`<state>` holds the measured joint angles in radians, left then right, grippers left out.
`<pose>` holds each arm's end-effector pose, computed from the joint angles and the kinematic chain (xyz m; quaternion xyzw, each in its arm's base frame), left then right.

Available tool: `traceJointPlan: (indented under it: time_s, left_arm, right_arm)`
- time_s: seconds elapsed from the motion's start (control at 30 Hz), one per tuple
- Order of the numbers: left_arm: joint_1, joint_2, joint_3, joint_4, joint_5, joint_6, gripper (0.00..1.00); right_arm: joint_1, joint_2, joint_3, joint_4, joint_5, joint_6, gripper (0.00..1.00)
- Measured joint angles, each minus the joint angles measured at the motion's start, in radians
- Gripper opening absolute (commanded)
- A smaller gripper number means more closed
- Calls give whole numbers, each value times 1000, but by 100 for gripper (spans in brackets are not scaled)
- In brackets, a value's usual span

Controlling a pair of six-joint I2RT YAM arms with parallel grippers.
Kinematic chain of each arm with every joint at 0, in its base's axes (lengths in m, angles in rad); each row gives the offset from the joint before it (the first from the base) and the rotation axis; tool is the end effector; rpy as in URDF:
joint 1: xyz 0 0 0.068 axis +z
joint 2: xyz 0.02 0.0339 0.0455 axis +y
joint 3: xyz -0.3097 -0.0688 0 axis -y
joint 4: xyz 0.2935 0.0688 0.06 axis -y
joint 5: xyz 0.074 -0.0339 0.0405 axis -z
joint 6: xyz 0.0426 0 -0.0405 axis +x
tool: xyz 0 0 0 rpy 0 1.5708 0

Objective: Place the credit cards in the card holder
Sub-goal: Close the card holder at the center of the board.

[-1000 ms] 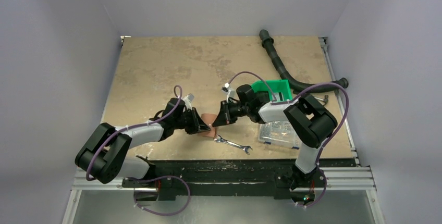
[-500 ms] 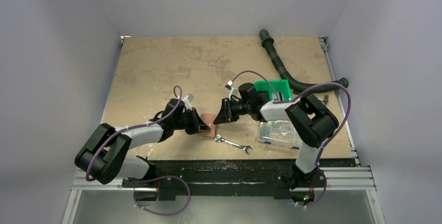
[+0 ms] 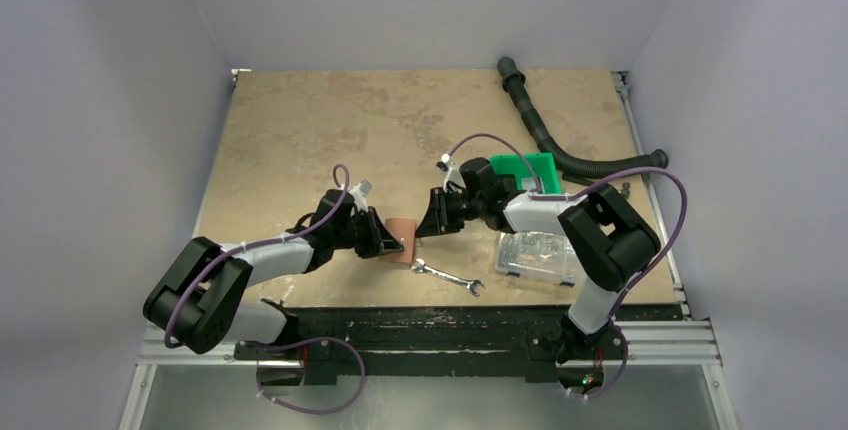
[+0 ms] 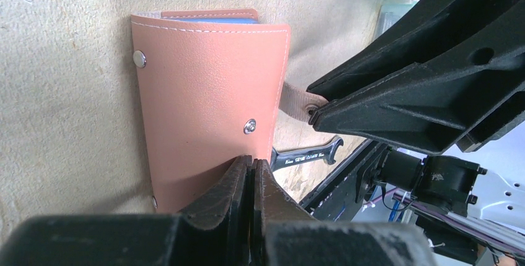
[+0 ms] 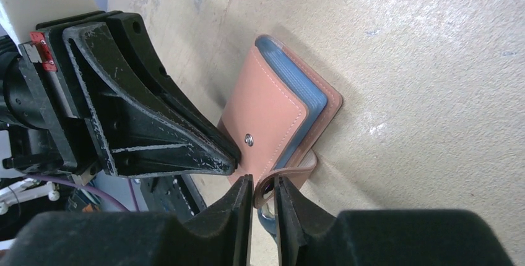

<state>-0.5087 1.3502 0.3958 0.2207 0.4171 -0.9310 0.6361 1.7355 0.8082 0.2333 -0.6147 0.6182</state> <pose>0.2141 -0.1391 0.1353 -0.1051 0.8917 -0.4044 0.1743 0.2899 0.2446 0.1506 -0.1361 0.8618 0.4592 0.1669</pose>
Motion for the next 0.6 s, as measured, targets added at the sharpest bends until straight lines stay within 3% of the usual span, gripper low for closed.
traceJointPlan:
  time_s: [0.23,0.6]
  left_arm:
    - [0,0,0,0,0,0,0]
    - [0,0,0,0,-1,0,0]
  right_arm:
    - [-3,-12,0,-11,0,0,31]
    - [-9,-72,-3,-18,-4,0,31]
